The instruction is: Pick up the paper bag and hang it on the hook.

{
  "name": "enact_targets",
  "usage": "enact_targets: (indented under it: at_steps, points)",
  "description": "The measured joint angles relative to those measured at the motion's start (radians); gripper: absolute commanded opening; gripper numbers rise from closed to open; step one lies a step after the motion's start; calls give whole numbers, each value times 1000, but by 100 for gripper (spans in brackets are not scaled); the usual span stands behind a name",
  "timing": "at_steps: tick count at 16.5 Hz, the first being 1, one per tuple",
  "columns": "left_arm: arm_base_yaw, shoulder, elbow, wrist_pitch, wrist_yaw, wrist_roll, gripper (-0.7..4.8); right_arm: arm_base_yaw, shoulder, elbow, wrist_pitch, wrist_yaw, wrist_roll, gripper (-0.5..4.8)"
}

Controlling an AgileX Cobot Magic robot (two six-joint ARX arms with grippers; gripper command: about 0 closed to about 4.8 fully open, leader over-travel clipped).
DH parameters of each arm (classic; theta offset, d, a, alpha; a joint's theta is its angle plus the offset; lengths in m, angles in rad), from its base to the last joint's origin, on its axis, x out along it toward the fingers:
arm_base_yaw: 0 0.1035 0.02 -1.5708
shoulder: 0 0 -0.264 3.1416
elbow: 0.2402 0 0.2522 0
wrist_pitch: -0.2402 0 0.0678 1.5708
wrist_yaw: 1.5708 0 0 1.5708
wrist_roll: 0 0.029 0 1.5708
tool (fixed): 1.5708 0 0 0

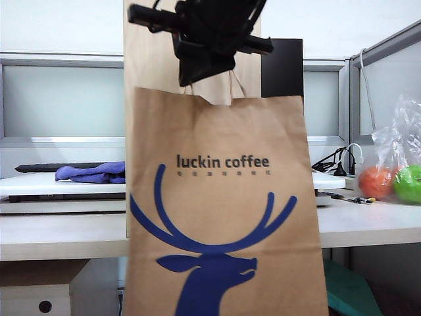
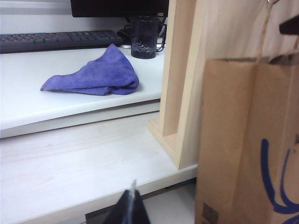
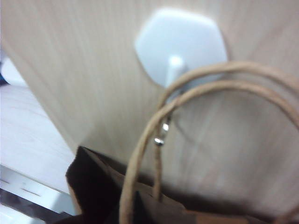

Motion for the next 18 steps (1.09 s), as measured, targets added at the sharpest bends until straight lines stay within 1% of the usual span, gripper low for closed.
enact_targets:
  at_steps: [5,9,12,14,15,16,17,18]
  points:
    - [0,0,0,0,0,0,-5,1,31,7,66,-45,12,-2]
    - [0,0,0,0,0,0,-5,1,125,62,63,-73,16,-2]
    - [0,0,0,-1,0,0,-6,-12,170,80,69,-76,39,-2]
    - [0,0,0,0,0,0,-5,-25,189,80,42,-76,51,6]
    - [0,0,0,0,0,0,-6,-31,196,80,26,-79,53,113]
    - [0,0,0,-1,0,0,-5,-35,200,80,10,-89,55,243]
    - [0,0,0,0,0,0,-5,-36,200,81,-22,-105,55,275]
    - [0,0,0,0,0,0,-5,-36,200,80,-63,-122,56,274]
